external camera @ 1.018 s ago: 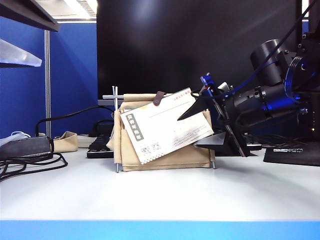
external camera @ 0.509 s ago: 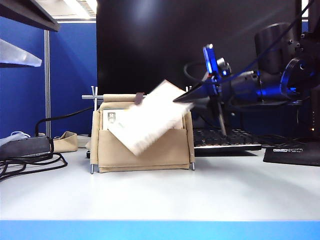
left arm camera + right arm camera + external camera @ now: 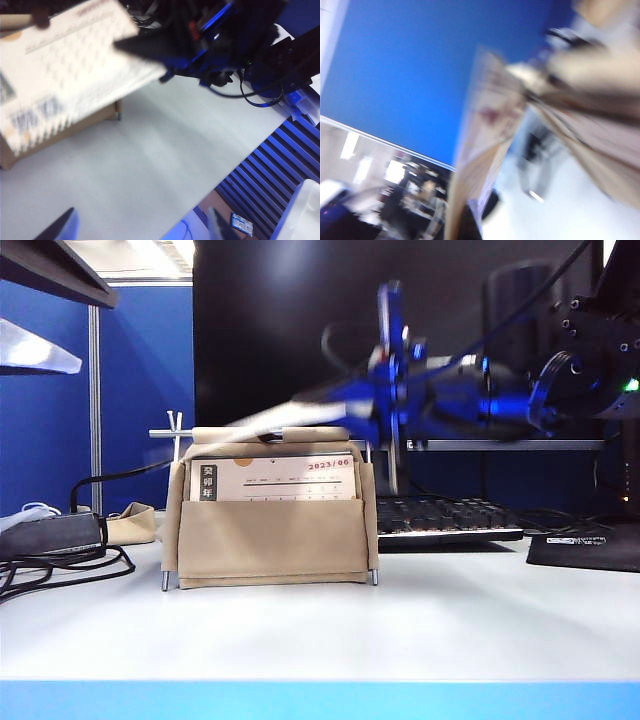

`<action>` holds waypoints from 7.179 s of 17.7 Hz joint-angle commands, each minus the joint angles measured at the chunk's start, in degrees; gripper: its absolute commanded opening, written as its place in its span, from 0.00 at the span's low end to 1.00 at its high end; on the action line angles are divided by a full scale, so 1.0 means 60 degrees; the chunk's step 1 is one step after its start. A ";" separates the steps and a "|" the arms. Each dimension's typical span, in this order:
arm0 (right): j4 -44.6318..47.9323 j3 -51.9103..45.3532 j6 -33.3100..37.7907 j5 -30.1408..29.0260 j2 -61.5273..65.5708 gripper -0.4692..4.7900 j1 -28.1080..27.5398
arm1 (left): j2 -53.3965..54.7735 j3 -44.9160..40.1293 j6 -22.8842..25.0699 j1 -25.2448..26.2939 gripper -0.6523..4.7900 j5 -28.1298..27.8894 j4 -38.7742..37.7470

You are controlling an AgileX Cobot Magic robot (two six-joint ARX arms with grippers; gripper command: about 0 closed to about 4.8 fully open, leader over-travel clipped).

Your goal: Turn one page of the calendar.

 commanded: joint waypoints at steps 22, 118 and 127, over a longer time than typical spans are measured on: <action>0.2809 0.1351 0.3370 0.2892 -0.0073 0.07 -0.0018 | -0.0004 0.0040 0.0506 0.0000 0.75 -0.0222 0.0175; -1.9573 1.4571 -1.4859 0.3490 0.3424 0.08 0.1282 | 0.0018 0.0022 0.0823 -0.0007 0.56 -0.0364 -0.1818; -1.9722 1.4582 -1.4101 0.3632 0.2834 0.11 0.1173 | 0.0018 0.0022 0.0823 -0.0007 0.56 -0.0357 -0.1749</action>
